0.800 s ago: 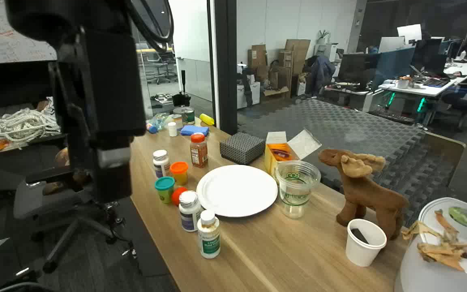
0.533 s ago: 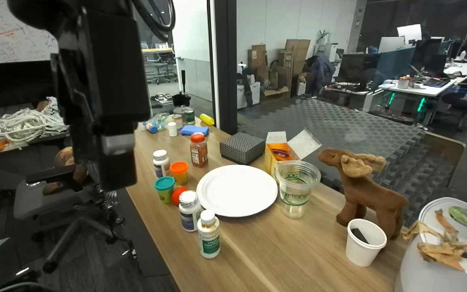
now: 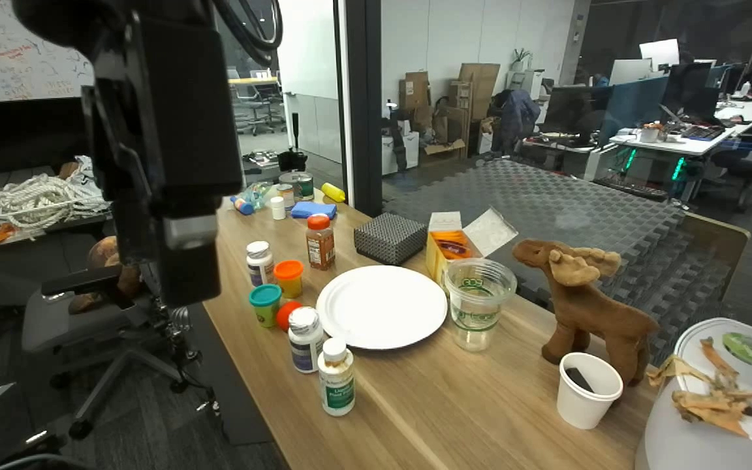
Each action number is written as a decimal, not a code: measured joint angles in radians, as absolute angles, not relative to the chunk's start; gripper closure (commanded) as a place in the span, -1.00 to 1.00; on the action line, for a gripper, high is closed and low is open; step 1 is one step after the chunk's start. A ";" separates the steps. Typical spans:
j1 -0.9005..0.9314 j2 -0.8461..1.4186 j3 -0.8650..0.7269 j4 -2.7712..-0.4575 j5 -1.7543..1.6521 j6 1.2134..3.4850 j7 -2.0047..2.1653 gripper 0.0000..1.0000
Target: Place the containers and orange toy on the white plate
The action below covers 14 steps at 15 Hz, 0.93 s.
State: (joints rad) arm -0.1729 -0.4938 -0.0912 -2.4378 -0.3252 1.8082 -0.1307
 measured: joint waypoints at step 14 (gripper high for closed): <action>-0.141 -0.435 -0.107 -2.462 -0.256 1.879 -0.120 -1.00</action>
State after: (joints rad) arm -0.1410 -0.4346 -0.1074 -2.4621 -0.2556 1.8792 -0.1196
